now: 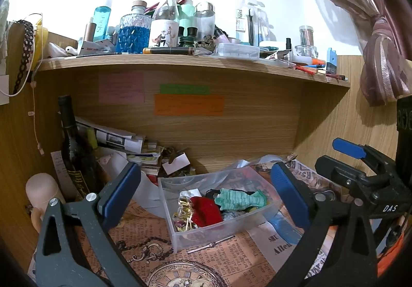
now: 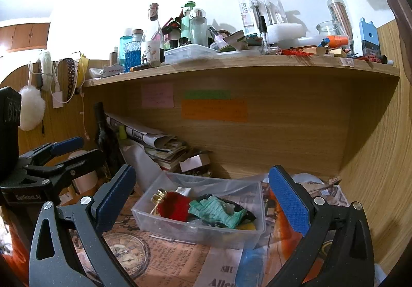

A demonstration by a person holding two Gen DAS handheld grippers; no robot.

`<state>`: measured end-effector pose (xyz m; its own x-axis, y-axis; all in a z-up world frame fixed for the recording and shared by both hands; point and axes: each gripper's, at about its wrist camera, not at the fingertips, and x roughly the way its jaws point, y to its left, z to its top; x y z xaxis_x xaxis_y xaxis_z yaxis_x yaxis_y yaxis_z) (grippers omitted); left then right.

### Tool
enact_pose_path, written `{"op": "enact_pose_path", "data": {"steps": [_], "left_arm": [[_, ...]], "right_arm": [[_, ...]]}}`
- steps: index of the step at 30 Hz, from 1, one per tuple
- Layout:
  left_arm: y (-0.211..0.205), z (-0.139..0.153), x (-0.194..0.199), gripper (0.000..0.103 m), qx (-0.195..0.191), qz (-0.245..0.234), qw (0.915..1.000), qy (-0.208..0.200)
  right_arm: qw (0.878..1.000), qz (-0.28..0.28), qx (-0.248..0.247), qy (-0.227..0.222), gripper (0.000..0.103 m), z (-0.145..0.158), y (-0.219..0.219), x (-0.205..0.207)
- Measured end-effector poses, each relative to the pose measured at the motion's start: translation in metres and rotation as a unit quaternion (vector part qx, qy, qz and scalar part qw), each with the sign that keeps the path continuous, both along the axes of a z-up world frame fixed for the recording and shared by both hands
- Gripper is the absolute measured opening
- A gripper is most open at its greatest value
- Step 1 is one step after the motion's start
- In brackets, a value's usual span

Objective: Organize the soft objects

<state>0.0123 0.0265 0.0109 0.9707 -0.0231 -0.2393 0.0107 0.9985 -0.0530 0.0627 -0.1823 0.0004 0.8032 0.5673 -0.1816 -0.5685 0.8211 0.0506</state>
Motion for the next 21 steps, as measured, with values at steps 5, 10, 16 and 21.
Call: {"op": "enact_pose_path", "data": {"steps": [5,10,16,21], "left_arm": [[-0.0006,-0.0001,0.0,0.103,0.0,0.001,1.0,0.0],[-0.0005,-0.0002,0.0002,0.103,0.0,0.0,1.0,0.0],[0.0,-0.0005,0.0001,0.103,0.001,0.0,1.0,0.0],[-0.0011,-0.0005,0.0001,0.103,0.0,0.0,1.0,0.001]], "right_arm": [[1.0,0.001,-0.002,0.0,0.103,-0.0007,0.0014,-0.0004],[1.0,0.001,-0.001,0.0,0.103,-0.0008,0.002,-0.0004],[1.0,0.003,0.0,-0.002,0.103,-0.001,0.002,-0.0012],[1.0,0.002,-0.001,-0.003,0.103,-0.0007,0.0029,-0.0019]]}}
